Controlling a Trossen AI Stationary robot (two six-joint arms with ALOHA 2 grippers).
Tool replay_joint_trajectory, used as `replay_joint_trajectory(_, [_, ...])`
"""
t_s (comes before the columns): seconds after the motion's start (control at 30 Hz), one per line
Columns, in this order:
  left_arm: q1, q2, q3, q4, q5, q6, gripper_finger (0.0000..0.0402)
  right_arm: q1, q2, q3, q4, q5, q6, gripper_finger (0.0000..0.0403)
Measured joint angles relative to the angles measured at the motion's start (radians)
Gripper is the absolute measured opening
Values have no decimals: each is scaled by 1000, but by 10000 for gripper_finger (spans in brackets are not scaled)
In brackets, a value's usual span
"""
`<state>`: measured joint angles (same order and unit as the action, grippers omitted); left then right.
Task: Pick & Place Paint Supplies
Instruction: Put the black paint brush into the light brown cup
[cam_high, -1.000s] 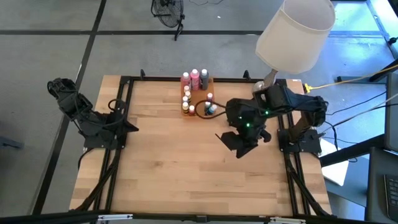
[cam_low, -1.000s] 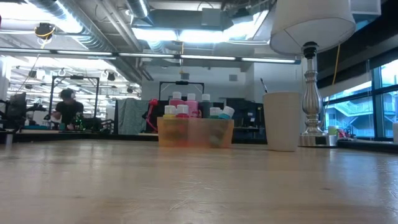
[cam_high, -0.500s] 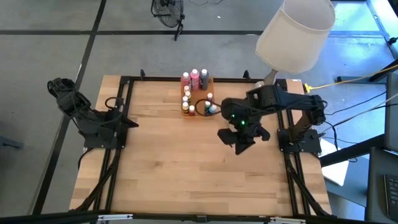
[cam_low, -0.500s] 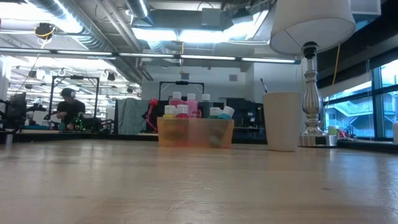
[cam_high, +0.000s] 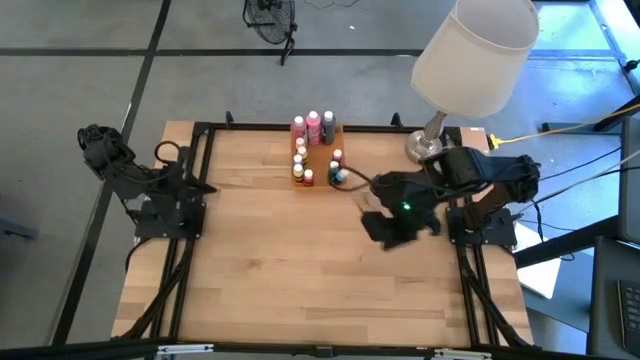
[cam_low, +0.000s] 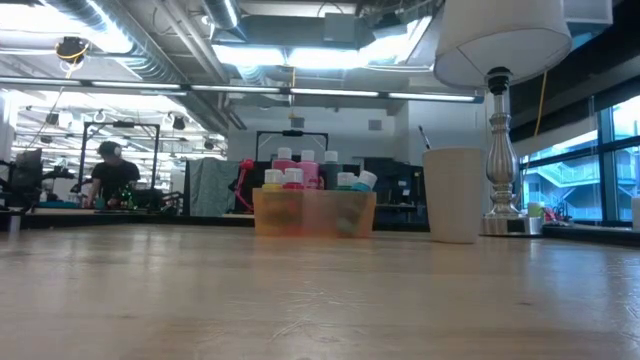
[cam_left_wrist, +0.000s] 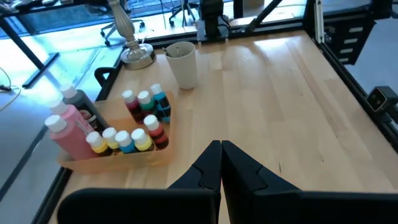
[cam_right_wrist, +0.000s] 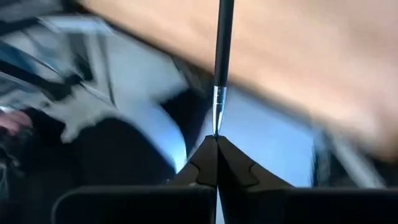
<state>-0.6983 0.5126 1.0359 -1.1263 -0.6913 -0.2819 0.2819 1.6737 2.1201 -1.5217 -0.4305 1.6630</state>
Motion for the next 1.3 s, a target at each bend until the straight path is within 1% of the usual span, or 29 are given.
replay_joint_trajectory(0.07, [0, -11, 0, 0, -3, -7, 2, -1, 6, 0, 75, 143, -102, 0])
replay_joint_trajectory(0.17, [0, -20, 0, 0, -3, -21, 2, -25, 8, 0, 264, 354, -332, 0])
replay_joint_trajectory(0.2, [0, -20, 0, 0, -4, -29, 2, -38, 8, 0, 337, 411, -435, 0])
replay_joint_trajectory(0.27, [0, -20, 0, 1, -3, -48, 2, -70, 9, 0, 496, 480, -647, 0])
replay_joint_trajectory(0.33, [0, -20, 0, 1, -4, -71, 2, -111, 9, 0, 642, 487, -856, 0])
replay_joint_trajectory(0.37, [0, -20, 0, 1, -4, -85, 2, -132, 9, 0, 708, 473, -945, 0])
replay_joint_trajectory(0.47, [0, -20, 0, 1, -29, -147, 2, -199, 9, 6, 816, 374, -1197, 0])
replay_joint_trajectory(0.6, [0, -20, 0, 2, -94, -272, 2, -267, 9, 33, 811, 302, -1506, 0])
replay_joint_trajectory(0.67, [0, -16, 0, 1, -145, -354, 2, -290, 9, 33, 797, 299, -1664, 0])
replay_joint_trajectory(0.73, [0, -4, 0, 2, -219, -449, 2, -302, 11, 40, 771, 302, -1843, 0])
replay_joint_trajectory(0.77, [0, 4, 0, 2, -264, -502, 2, -304, 11, 53, 749, 325, -1930, 0])
replay_joint_trajectory(0.87, [0, 38, 0, 2, -411, -643, 2, -286, 8, 86, 690, 470, -2179, 0])
replay_joint_trajectory(0.97, [0, 93, 0, 3, -535, -729, 2, -238, 11, 106, 608, 665, -2387, 0])
replay_joint_trajectory(1.0, [0, 114, 0, 3, -569, -751, 2, -215, 11, 110, 577, 753, -2464, 0])
replay_joint_trajectory(1.07, [0, 161, 0, 3, -622, -794, 2, -164, 11, 113, 539, 966, -2636, 0])
replay_joint_trajectory(1.2, [0, 265, 0, 3, -668, -873, 2, -82, 50, 113, 527, 1416, -2976, 0])
replay_joint_trajectory(1.23, [0, 296, 0, 3, -669, -893, 2, -68, 54, 109, 522, 1455, -3013, 0])
replay_joint_trajectory(1.27, [0, 324, 0, 3, -669, -912, 2, -61, 49, 108, 514, 1422, -2984, 0])
replay_joint_trajectory(1.3, [0, 351, 0, 3, -669, -932, 2, -51, 42, 108, 493, 1417, -2948, 0])
